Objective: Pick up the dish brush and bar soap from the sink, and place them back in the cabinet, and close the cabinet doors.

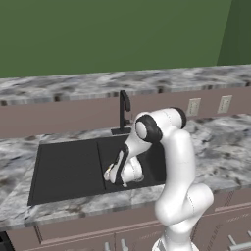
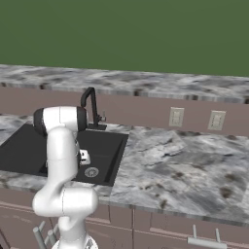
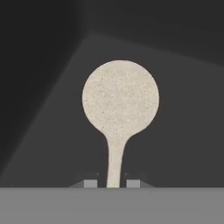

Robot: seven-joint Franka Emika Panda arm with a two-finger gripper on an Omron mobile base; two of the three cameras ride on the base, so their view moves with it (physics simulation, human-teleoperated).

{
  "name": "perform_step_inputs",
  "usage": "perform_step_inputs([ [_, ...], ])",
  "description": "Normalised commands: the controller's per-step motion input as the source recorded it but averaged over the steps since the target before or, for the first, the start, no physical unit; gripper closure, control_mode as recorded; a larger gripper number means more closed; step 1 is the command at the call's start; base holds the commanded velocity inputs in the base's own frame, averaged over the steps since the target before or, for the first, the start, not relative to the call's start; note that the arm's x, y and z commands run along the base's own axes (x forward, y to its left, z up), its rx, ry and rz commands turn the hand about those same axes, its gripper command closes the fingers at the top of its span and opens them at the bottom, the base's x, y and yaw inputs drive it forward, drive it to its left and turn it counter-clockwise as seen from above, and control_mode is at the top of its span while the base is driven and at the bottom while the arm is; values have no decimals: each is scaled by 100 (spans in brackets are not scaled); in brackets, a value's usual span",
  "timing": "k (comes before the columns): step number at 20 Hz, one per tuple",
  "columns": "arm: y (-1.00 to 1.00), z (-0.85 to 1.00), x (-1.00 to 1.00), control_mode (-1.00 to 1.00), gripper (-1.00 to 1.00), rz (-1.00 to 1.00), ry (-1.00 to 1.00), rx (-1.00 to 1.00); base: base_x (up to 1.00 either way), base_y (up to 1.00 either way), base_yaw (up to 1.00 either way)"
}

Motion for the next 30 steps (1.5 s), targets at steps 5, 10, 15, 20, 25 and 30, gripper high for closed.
perform_step_inputs([
  [5, -9, 30, 3, -100, 100, 0, 0, 0, 0, 0, 0],
  [10, -4, 39, 0, -100, 100, 0, 0, 0, 0, 0, 0],
  [15, 0, 42, 0, -100, 100, 0, 0, 0, 0, 0, 0],
  [20, 0, 45, 0, -100, 100, 0, 0, 0, 0, 0, 0],
  [25, -5, 46, -6, -100, 100, 0, 0, 0, 0, 0, 0],
  [30, -23, 29, -28, -100, 100, 0, 0, 0, 0, 0, 0],
])
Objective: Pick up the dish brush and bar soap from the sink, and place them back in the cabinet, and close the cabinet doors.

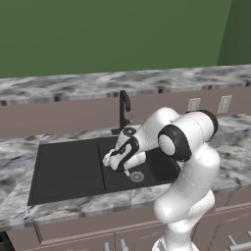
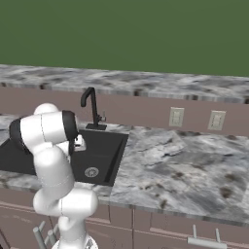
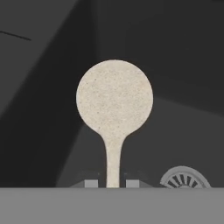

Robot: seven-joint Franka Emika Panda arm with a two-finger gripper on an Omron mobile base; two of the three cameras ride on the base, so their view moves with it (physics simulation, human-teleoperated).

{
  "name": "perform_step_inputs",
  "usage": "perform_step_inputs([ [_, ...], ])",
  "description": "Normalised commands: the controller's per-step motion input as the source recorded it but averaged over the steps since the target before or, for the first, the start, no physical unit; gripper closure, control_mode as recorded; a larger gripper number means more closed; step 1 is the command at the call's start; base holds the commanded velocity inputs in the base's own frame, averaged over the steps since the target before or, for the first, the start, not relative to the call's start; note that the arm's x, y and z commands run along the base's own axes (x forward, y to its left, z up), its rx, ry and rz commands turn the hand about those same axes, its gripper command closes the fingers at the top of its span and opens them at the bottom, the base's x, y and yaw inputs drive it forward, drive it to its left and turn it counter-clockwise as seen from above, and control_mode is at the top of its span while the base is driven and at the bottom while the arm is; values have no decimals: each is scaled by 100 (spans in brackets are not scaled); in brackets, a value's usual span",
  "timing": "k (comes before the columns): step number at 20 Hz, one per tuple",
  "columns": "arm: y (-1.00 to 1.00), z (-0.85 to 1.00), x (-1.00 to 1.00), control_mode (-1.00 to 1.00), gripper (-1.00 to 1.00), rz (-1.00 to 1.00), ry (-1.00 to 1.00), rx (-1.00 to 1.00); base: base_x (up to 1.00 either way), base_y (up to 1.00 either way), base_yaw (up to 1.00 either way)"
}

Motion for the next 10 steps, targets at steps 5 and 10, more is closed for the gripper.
perform_step_inputs([
  [5, -41, 22, -32, -100, 100, 0, 0, 0, 0, 0, 0],
  [10, -37, 32, -31, -100, 100, 0, 0, 0, 0, 0, 0],
])
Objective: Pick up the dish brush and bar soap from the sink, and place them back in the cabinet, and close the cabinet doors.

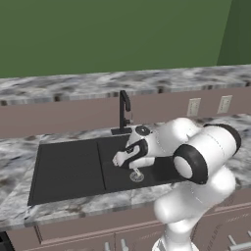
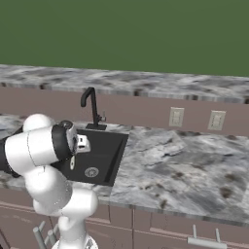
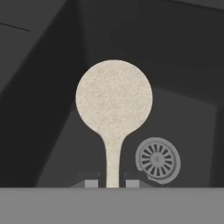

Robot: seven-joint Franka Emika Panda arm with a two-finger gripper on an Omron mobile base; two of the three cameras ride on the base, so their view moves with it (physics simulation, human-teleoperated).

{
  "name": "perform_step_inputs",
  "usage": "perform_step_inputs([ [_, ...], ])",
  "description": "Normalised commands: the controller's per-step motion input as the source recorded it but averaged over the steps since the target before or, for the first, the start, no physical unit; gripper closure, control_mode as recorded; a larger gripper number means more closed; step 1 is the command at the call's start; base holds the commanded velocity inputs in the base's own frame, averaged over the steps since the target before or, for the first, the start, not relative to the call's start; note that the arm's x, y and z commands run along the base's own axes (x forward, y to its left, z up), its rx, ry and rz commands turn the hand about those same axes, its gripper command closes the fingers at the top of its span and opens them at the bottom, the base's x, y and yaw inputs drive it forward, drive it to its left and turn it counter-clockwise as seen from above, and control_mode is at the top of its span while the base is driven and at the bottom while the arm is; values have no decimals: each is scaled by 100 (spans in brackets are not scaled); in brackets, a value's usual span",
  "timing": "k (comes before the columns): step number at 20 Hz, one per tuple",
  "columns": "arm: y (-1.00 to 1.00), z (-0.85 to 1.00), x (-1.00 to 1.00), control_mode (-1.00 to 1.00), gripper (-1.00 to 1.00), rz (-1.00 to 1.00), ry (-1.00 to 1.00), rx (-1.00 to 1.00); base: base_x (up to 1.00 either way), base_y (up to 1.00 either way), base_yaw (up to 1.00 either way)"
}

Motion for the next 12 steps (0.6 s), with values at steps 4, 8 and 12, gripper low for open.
perform_step_inputs([
  [4, -31, 38, -32, -100, 100, 0, 0, 0, 0, 0, 0],
  [8, -26, 42, -31, -100, 100, 0, 0, 0, 0, 0, 0],
  [12, -27, 50, -32, -100, 100, -3, 0, 0, 0, 0, 0],
])
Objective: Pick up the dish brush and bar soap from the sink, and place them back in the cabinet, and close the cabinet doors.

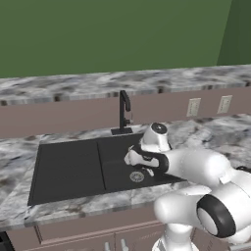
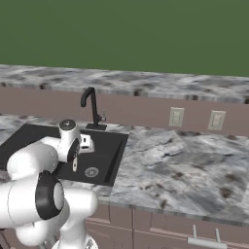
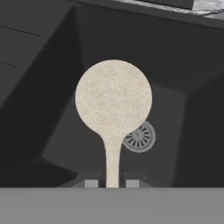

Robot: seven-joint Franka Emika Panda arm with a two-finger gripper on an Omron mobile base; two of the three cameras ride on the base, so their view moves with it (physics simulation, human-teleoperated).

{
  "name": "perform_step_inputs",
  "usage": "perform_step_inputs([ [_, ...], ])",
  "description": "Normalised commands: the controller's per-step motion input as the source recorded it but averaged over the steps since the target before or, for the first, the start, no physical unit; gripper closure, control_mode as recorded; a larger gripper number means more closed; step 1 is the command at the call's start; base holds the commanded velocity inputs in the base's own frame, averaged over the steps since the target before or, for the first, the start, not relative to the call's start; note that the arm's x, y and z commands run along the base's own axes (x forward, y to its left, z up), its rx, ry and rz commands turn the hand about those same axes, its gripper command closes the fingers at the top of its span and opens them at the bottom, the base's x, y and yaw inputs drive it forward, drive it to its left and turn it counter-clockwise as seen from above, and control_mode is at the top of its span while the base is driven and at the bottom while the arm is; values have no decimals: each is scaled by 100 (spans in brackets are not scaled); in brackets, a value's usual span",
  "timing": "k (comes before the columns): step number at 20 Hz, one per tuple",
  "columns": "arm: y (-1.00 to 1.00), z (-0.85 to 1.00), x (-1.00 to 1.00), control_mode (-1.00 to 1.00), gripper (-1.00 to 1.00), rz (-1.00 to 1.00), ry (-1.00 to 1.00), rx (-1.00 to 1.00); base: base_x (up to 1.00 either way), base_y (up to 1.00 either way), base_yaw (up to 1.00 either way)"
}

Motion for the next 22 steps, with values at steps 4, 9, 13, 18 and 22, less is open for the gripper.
perform_step_inputs([
  [4, -23, 55, -29, -100, 100, -4, 0, 0, 0, 0, 0],
  [9, -24, 52, -32, -100, 100, -8, 0, 0, 0, 0, 0],
  [13, -26, 48, -29, -100, 100, -12, 0, 0, 0, 0, 0],
  [18, -34, 37, -27, -100, 100, -14, 0, 0, 0, 0, 0],
  [22, -31, 38, -24, -100, 100, -12, 0, 0, 0, 0, 0],
])
